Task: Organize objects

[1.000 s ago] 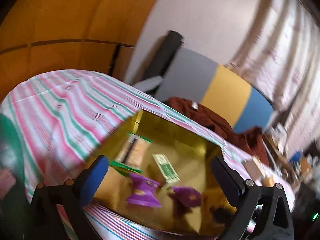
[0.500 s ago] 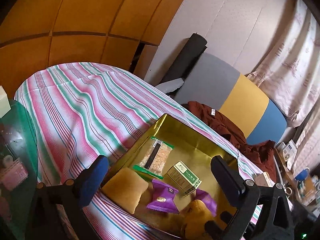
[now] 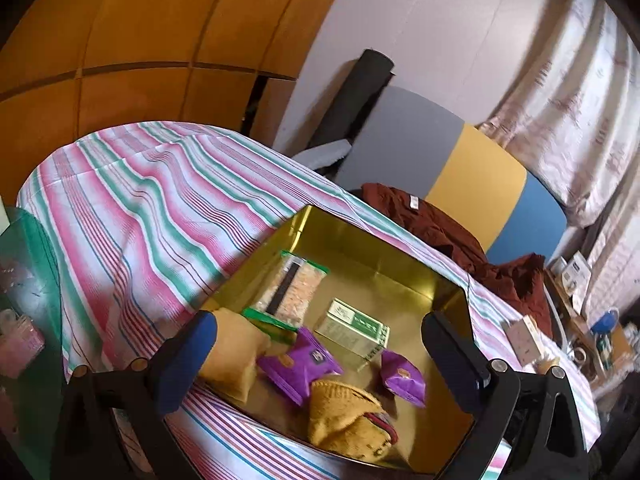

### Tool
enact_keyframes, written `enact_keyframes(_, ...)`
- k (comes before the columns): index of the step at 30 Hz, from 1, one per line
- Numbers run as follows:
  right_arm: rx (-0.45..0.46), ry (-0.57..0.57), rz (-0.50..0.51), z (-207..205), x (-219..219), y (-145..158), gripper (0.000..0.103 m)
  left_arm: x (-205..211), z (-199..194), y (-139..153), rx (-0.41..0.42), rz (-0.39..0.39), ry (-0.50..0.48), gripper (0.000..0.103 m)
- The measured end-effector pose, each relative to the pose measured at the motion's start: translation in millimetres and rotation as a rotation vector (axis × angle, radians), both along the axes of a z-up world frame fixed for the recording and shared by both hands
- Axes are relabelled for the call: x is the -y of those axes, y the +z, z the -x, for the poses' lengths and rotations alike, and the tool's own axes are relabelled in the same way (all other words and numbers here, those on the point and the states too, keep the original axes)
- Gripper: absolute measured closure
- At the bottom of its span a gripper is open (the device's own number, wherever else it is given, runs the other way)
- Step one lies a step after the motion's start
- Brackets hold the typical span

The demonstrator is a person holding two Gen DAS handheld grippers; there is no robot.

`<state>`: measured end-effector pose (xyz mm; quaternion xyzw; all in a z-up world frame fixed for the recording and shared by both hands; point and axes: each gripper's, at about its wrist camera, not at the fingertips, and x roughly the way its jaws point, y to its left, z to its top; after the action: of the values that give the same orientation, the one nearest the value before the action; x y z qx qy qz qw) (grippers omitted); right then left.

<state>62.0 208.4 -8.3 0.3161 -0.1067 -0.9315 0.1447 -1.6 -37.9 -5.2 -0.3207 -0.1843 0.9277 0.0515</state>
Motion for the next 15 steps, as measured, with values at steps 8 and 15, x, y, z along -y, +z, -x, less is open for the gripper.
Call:
enact_keyframes(8,-0.016,-0.125,-0.029,-9,-46,6,0.051,-35,-6,-3,0.008,0.038,-0.154,0.000)
enact_keyframes(15,0.025,-0.253,-0.016,-17,-97,-2,0.051,-77,-21,-8,0.018,0.090,-0.324,0.000)
